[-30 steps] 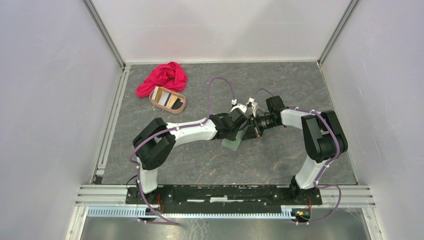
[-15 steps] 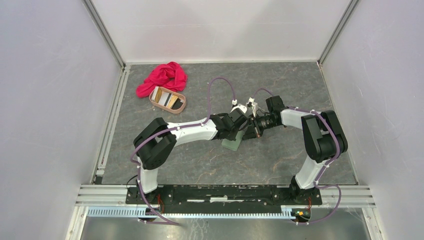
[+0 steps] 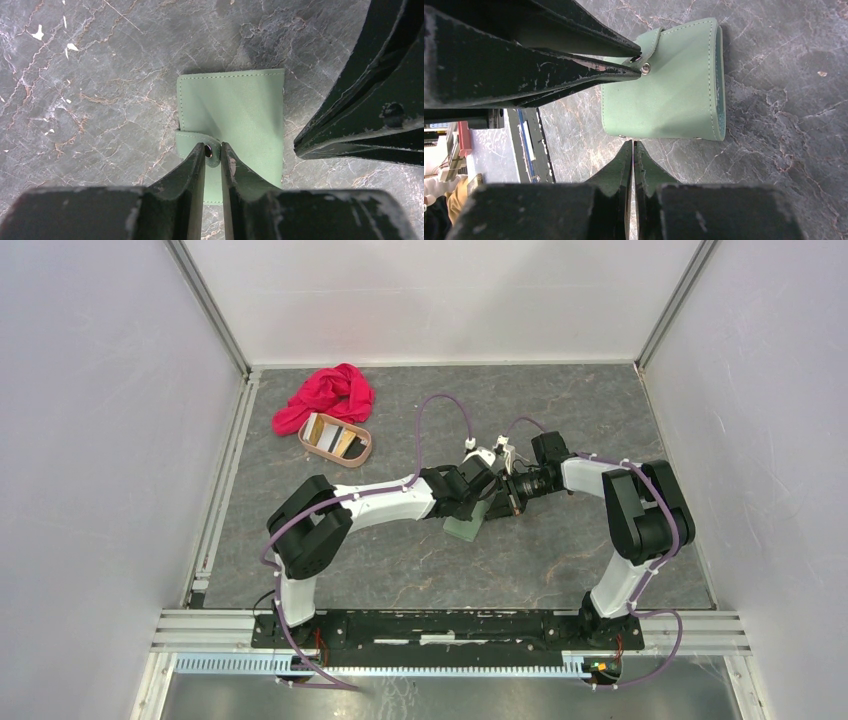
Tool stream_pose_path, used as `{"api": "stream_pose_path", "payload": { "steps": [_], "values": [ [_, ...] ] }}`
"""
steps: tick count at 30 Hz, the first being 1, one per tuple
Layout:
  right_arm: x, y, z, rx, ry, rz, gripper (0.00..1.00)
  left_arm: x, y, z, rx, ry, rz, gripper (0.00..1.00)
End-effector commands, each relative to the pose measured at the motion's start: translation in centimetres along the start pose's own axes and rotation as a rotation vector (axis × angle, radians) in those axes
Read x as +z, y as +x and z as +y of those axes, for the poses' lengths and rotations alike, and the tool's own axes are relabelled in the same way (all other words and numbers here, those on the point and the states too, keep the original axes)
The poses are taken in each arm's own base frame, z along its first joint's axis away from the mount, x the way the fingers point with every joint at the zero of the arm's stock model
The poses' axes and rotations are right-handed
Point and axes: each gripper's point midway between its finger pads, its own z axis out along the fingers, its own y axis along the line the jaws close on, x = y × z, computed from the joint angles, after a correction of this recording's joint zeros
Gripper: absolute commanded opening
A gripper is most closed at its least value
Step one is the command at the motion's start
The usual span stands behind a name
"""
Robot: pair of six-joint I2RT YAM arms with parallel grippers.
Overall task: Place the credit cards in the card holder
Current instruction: Close the card holder at the center of the board.
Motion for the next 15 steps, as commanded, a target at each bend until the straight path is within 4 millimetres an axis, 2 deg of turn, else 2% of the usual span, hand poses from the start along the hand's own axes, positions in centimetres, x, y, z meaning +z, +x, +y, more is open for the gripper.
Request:
{"api": "stream_pose_path", "payload": {
  "steps": [1, 15],
  "values": [
    [-0.14, -1.24, -0.08, -0.034, -0.013, -0.019, 0.08, -0.66, -1.52, -0.39, 0.039, 0.021, -0.026, 0.25],
    [-0.17, -1.23, -0.06, -0.034, -0.014, -0.019, 0.07, 0.00, -1.30, -0.75, 0.036, 0.027, -0.013, 0.27]
  ]
}}
